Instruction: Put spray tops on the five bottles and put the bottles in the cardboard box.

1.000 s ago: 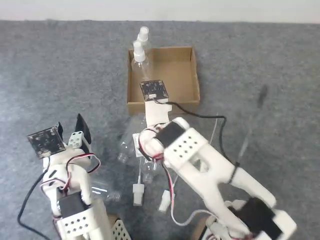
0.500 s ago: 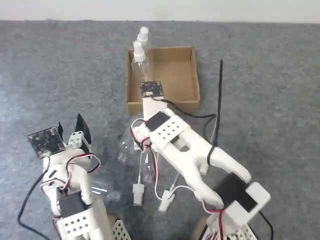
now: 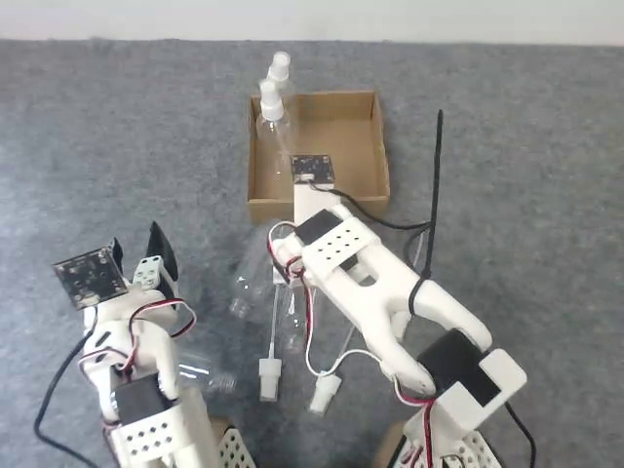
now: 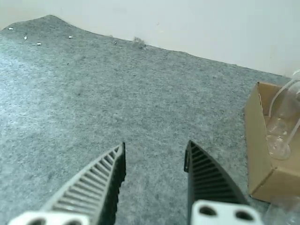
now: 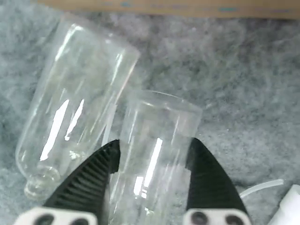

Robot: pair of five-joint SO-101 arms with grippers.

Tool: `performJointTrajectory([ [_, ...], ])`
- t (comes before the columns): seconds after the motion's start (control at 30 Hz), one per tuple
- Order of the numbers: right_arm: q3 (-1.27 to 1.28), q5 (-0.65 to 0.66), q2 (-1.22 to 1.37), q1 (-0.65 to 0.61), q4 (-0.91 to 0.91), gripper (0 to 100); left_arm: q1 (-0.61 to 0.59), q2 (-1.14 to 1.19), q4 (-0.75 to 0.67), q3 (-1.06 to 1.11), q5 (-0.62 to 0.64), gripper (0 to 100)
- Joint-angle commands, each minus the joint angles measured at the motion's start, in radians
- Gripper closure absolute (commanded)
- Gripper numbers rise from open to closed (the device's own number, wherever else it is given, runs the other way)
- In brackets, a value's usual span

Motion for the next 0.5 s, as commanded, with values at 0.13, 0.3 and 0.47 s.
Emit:
performJointTrajectory([
  [0.13,-0.052,-0.005,-0.094,0.050,0.099,94.0,-0.002,-0.018,-0.021,-0.012,0.008,80],
  [0.3,-0.049,-0.006,-0.191,0.050,0.200,94.1,-0.002,-0.018,-0.021,-0.012,0.008,80],
  [0.47,-0.049,-0.017,-0.232,0.064,0.237,94.3,-0.002,-0.017,-0.021,-0.012,0.008,80],
])
